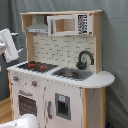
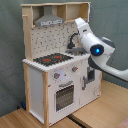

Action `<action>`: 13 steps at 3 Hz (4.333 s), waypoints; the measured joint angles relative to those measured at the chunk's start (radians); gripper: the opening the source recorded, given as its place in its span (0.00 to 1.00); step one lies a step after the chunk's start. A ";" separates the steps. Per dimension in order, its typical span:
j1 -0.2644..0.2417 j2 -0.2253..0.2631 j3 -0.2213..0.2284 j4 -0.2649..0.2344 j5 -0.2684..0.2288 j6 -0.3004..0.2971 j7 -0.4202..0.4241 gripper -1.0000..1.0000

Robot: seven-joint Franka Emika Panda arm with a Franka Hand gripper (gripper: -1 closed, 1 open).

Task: Play with the kitchen

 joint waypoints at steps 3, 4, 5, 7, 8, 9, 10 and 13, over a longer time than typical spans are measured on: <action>0.134 0.000 0.140 -0.098 -0.107 0.068 0.235 1.00; 0.199 0.000 0.182 -0.127 -0.138 0.072 0.314 1.00; 0.276 0.001 0.215 -0.160 -0.158 0.073 0.392 1.00; 0.401 0.006 0.300 -0.225 -0.185 0.085 0.574 1.00; 0.446 0.011 0.355 -0.250 -0.197 0.089 0.672 1.00; 0.479 0.013 0.404 -0.283 -0.197 0.101 0.760 1.00; 0.500 0.014 0.439 -0.343 -0.197 0.153 0.843 1.00; 0.496 0.015 0.458 -0.530 -0.197 0.394 0.971 1.00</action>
